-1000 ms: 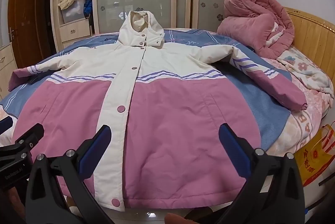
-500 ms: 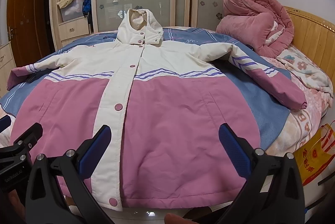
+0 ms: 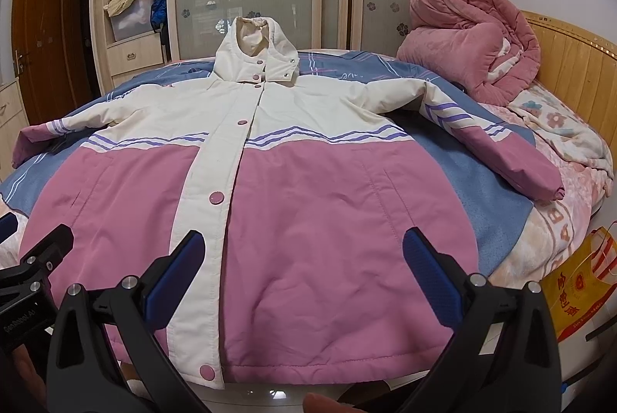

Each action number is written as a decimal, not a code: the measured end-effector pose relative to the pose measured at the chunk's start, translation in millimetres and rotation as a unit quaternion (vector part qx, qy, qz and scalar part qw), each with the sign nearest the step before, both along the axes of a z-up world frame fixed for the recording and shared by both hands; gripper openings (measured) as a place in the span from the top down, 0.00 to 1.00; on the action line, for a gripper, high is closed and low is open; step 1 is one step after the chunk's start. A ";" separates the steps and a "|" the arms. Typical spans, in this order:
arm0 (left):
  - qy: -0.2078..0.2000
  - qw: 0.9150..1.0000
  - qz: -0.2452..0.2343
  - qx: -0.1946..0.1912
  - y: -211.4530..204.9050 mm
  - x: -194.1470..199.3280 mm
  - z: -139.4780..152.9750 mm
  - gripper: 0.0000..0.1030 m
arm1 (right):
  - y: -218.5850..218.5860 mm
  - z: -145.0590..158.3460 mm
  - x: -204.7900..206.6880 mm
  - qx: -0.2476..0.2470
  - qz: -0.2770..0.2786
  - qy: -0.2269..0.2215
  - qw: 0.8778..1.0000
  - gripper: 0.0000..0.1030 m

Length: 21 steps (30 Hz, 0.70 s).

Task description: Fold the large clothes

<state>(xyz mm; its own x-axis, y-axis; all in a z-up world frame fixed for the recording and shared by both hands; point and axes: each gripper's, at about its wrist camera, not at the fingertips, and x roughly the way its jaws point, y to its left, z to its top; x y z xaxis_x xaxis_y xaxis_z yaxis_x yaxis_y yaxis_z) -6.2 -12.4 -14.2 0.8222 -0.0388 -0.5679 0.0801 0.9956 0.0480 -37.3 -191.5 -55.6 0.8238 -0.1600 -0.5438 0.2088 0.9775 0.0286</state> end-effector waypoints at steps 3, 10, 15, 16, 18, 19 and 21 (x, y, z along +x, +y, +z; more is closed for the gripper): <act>0.000 1.000 0.000 0.001 0.1 0.3 0.0 0.02 | -0.9 0.0 -0.2 0.000 0.000 0.001 1.000 0.01; -0.001 1.000 0.000 0.000 0.4 -1.1 0.2 0.02 | -2.4 0.6 -1.0 0.000 -0.001 0.002 1.000 0.01; -0.001 1.000 0.000 0.000 0.1 -1.3 0.0 0.02 | -1.8 0.7 -0.6 0.000 -0.001 0.002 1.000 0.01; -0.001 1.000 0.000 0.000 0.2 -1.3 0.1 0.02 | -2.1 0.7 -0.8 0.000 -0.001 0.002 1.000 0.01; -0.001 1.000 0.000 0.000 0.7 -1.3 0.1 0.02 | -1.9 0.7 -0.9 -0.001 -0.001 0.002 1.000 0.01; -0.001 1.000 0.000 0.000 1.4 -1.3 0.3 0.02 | -2.3 0.7 -1.1 -0.001 -0.001 0.002 1.000 0.01; 0.000 1.000 0.000 -0.001 1.2 -1.2 0.2 0.02 | -2.0 0.7 -0.8 -0.001 -0.001 0.001 1.000 0.01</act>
